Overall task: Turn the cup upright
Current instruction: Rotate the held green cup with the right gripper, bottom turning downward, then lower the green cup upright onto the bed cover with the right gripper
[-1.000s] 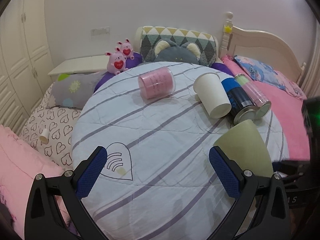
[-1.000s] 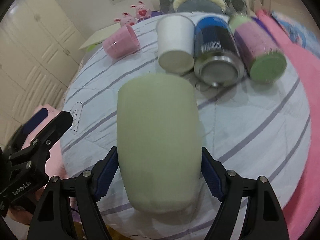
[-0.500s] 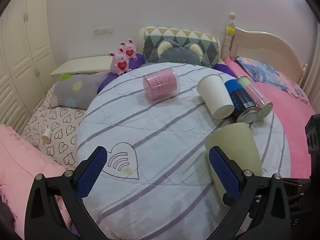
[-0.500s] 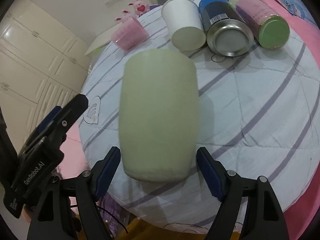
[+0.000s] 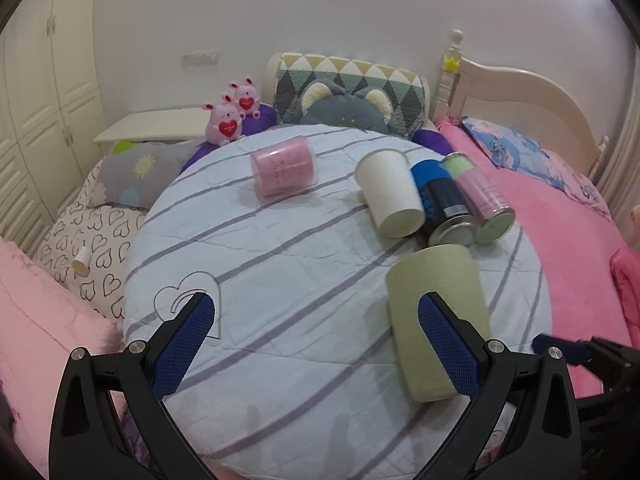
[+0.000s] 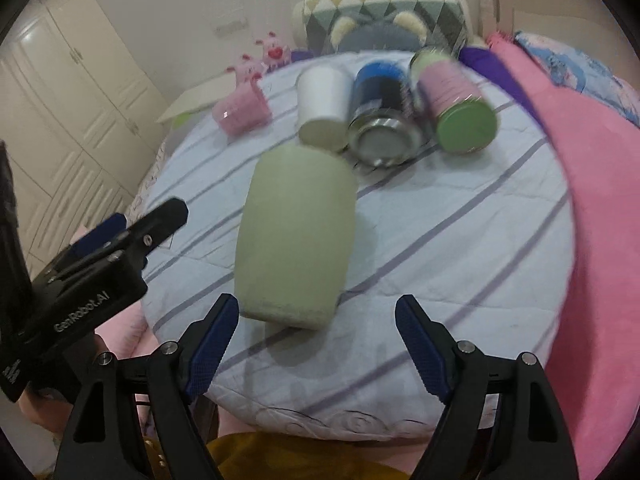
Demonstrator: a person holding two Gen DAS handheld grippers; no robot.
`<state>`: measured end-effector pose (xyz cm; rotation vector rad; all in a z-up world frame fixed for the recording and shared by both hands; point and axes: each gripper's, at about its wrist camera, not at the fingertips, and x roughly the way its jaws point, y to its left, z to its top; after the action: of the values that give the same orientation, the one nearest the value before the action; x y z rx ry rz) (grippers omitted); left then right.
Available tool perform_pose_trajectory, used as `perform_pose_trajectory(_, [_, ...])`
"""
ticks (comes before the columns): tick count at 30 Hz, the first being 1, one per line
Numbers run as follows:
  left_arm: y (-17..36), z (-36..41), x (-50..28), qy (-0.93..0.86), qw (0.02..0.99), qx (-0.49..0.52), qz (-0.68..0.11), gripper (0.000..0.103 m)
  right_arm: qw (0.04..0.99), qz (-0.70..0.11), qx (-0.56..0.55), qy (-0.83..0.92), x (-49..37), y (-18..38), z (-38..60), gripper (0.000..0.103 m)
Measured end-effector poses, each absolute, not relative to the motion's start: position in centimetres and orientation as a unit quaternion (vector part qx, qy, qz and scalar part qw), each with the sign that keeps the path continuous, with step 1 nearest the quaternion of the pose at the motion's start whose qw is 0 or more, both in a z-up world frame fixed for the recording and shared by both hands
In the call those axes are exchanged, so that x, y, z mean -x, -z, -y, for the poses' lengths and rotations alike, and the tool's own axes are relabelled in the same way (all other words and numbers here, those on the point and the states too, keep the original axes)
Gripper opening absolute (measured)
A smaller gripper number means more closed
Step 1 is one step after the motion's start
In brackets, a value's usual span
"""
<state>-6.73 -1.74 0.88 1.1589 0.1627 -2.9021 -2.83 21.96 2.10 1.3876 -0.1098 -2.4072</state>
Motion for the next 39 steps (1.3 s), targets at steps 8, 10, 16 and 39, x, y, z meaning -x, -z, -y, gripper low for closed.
perform_pose_trajectory(8, [-1.7,-2.2,7.6,0.924,-0.005,-0.379,-0.051,0.103,0.153,0.027,-0.456,0.876,4.2,-3.9,-25.8,0.082])
perform_pose_trajectory(10, [-1.3,-3.1,8.5,0.917,-0.015,-0.394,-0.062,0.103,0.153,0.032,-0.449,0.880,5.0,-4.3,-26.3,0.082])
perform_pose_trajectory(16, [0.3,-5.6,11.0,0.899,-0.011,-0.433,-0.060,0.103,0.152,0.044,-0.429,0.890,7.0,-5.2,-28.2,0.082])
perform_pose_trajectory(39, [1.7,-6.5,13.7,0.876,-0.027,-0.476,-0.071,0.081,0.168,0.083,-0.477,0.859,12.2,-1.0,-30.3,0.082])
